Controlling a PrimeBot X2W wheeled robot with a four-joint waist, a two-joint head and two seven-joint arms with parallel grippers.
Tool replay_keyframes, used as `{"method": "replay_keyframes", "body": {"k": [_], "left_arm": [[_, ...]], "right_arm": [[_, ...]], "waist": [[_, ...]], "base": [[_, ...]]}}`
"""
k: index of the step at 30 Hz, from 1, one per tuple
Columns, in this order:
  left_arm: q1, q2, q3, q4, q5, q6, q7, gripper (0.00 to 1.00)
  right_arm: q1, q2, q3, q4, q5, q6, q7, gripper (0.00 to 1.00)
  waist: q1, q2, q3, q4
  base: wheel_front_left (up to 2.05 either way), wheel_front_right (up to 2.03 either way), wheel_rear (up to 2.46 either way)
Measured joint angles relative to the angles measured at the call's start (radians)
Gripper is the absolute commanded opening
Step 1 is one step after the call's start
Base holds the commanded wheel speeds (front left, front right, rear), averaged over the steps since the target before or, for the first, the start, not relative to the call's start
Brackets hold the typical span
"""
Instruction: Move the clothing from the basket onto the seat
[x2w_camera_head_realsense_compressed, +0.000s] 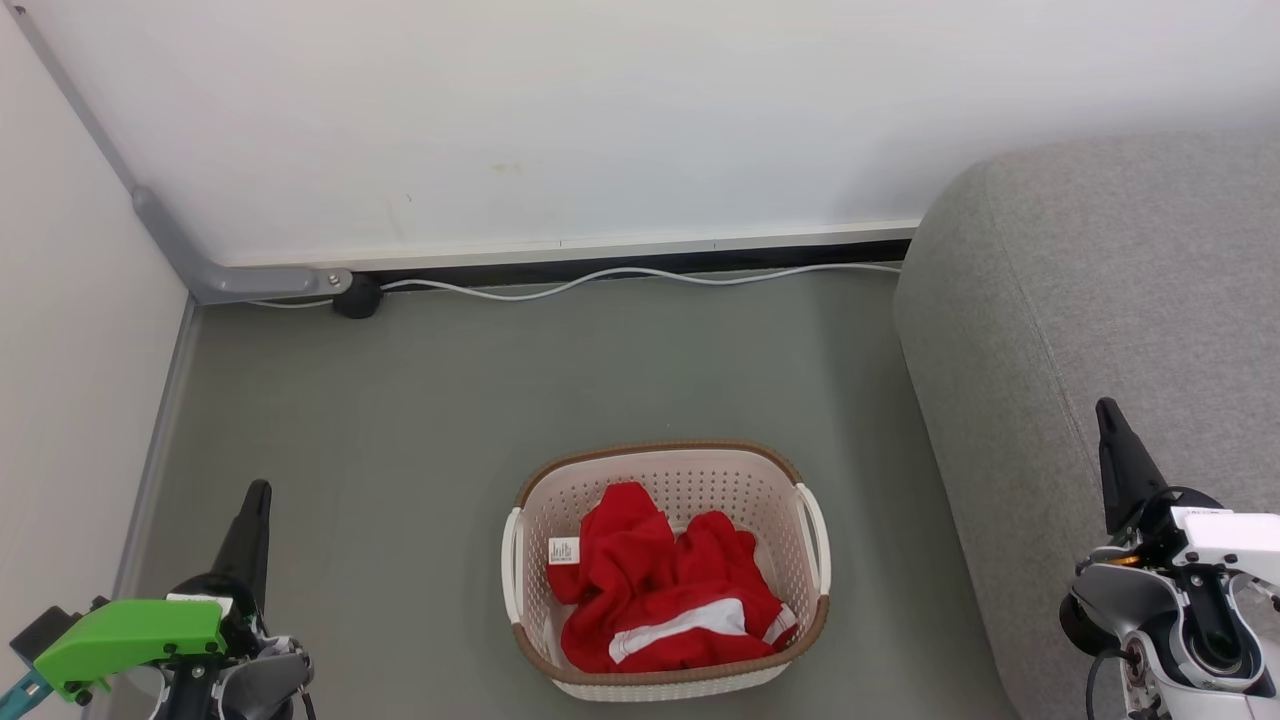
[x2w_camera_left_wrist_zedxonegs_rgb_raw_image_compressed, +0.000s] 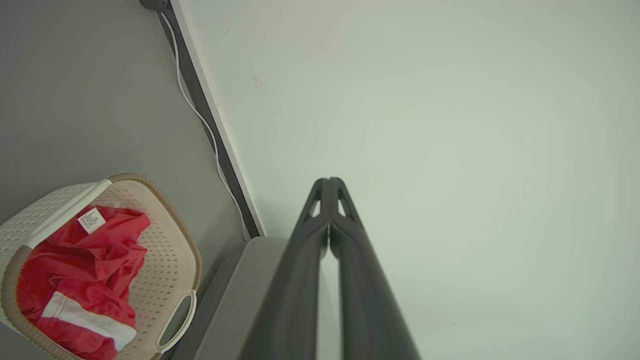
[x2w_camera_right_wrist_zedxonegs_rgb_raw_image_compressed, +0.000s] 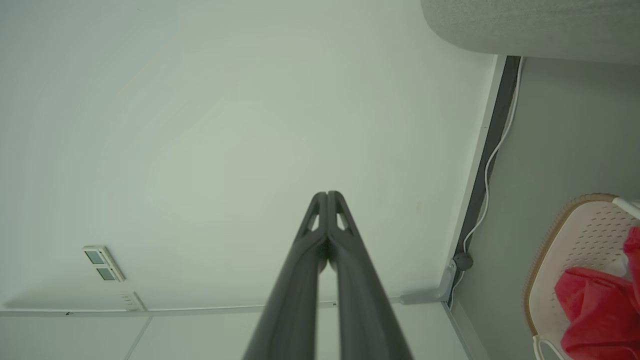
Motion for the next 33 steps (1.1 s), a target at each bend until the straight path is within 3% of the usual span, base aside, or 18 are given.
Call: {"method": "replay_keyframes", "body": {"k": [33], "left_arm": [[0.0, 0.0, 0.0, 0.0, 0.0, 0.0, 0.0, 0.0]], "right_arm": [[0.0, 0.0, 0.0, 0.0, 0.0, 0.0, 0.0, 0.0]], "waist": [[0.0, 0.0, 0.0, 0.0]], "base": [[0.0, 0.0, 0.0]]}}
